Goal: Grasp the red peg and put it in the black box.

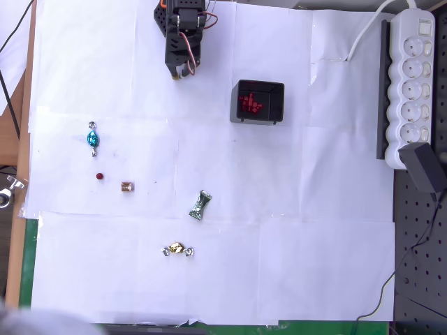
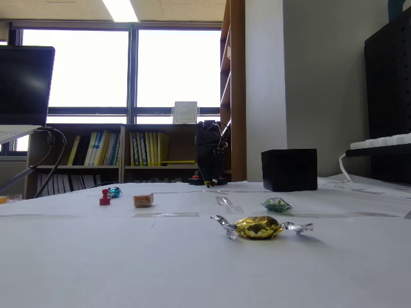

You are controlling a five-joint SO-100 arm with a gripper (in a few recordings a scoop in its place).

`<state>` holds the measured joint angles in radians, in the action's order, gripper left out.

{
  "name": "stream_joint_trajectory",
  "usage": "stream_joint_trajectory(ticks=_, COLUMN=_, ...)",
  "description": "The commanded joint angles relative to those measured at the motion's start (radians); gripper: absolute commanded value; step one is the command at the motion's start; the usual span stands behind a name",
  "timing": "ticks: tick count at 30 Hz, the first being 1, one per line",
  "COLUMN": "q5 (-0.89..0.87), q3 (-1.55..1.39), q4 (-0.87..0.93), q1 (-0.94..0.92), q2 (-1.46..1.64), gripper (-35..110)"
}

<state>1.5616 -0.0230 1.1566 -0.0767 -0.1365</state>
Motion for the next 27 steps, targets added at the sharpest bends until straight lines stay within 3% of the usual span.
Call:
stream_joint_trajectory(ticks=1, q5=0.026, q3=0.072, q4=-0.202, q1=-0.057, q2=-0.043, gripper=0)
stream_joint_trajectory(ticks=8, q5=0.035, q3=-0.054, q4=-0.489, q1=-0.14, q2=0.146, gripper=0)
stream_joint_trajectory(ticks=13, q5=0.012, q3=-0.186, q4=-0.589, q1=-0.212, q2=0.325, gripper=0)
stream_joint_trajectory(ticks=21, q5=0.011, q3=-0.314, q4=-0.974, q1=-0.337, q2=0.715, gripper=0)
stream_joint_trajectory(ticks=27, q5=0.011, q3=-0.374, q4=-1.109, q1=-0.374, q2=0.868, gripper=0)
